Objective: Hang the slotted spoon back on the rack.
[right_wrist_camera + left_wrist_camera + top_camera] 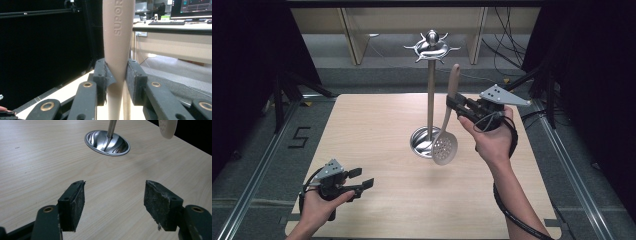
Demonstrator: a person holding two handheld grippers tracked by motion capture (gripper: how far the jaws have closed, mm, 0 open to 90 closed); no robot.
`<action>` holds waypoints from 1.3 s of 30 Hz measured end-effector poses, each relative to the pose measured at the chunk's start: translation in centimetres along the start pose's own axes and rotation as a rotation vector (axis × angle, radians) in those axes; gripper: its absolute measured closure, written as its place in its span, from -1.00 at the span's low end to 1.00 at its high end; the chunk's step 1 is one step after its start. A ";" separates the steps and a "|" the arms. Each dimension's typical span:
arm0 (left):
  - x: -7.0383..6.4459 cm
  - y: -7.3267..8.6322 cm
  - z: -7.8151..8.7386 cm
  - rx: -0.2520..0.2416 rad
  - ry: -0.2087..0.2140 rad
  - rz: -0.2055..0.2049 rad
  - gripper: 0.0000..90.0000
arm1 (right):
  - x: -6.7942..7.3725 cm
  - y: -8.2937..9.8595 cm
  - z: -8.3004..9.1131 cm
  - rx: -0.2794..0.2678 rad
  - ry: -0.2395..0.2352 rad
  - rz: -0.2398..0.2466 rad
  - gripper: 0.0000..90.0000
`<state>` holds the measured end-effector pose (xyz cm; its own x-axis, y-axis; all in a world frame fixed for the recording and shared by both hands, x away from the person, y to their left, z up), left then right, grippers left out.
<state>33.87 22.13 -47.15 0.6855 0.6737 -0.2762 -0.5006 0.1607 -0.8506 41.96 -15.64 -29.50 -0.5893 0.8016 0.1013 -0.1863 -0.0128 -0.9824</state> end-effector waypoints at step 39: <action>-0.1 -0.1 0.1 -0.002 -0.002 -0.001 -0.28 | 1.0 -1.0 -2.3 0.013 0.038 0.036 0.61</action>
<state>33.81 22.16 -47.02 0.6853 0.6747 -0.2743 -0.4987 0.1602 -0.8519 43.32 -13.45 -28.74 -0.5653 0.8228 0.0591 -0.1757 -0.0501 -0.9832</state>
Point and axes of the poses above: each handheld gripper's, and its own axes: z roughly backward along the jaws, y roughly out of its underside, x roughly to its left, the point moved 2 cm from there along -z, roughly forward along the jaws, and after that the axes turned 5 degrees about y, right-handed, at the moved point
